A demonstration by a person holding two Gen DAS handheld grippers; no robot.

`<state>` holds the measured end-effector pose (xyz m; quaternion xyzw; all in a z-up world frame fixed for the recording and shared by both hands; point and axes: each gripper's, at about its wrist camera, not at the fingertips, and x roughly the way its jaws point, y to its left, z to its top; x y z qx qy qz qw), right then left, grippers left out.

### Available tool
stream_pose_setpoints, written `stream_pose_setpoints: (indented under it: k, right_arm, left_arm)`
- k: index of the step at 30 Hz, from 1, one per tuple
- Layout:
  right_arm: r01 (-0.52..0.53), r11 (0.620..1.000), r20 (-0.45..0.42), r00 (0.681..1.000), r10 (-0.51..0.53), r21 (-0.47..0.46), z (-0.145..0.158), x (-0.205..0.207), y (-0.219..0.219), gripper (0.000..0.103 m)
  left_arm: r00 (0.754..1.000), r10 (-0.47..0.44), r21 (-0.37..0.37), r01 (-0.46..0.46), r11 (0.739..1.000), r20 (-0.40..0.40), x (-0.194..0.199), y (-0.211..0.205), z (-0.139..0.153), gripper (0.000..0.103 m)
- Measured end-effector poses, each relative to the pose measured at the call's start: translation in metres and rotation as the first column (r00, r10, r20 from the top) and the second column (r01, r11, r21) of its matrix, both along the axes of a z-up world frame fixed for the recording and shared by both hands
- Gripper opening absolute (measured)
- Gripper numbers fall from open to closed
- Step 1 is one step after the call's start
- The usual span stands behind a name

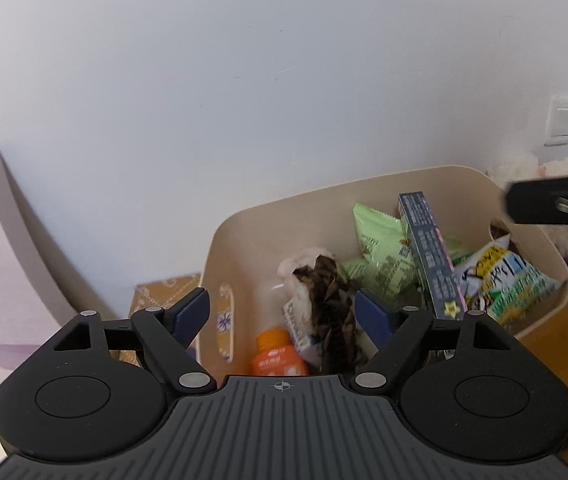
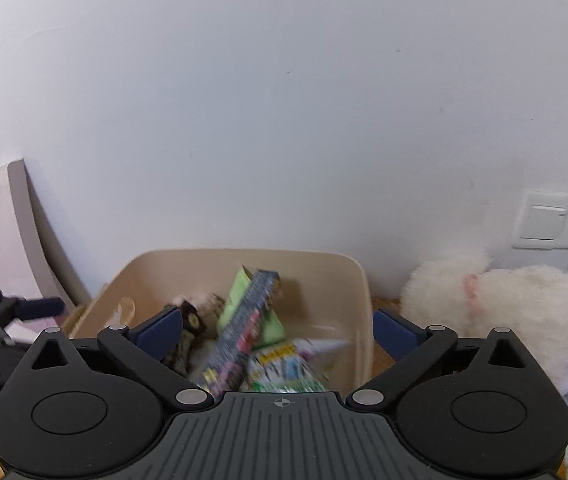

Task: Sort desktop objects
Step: 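Carry the brown sock and dark packet over the basket and release both, then grasp the white plush cat toy with the left tool while the right tool grasps the black box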

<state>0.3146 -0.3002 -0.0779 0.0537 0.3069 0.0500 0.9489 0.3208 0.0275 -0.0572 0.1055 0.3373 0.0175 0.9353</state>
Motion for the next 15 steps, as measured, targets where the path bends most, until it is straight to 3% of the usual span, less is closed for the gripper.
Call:
stream_pose_setpoints:
  k: [6,15]
  right_arm:
    - [-0.012,0.999,-0.003,1.0,0.012,-0.051,-0.012,-0.04,-0.016,0.103]
    - [-0.054,0.99,-0.096,0.995,0.042,-0.133,-0.049,-0.089,-0.035,0.103]
  left_arm:
    - [0.999,0.027,-0.066,-0.03,0.997,-0.038,-0.028,0.011,-0.003,0.082]
    - [0.991,0.038,-0.123,-0.054,0.991,-0.127,-0.062,0.011,-0.029,0.082]
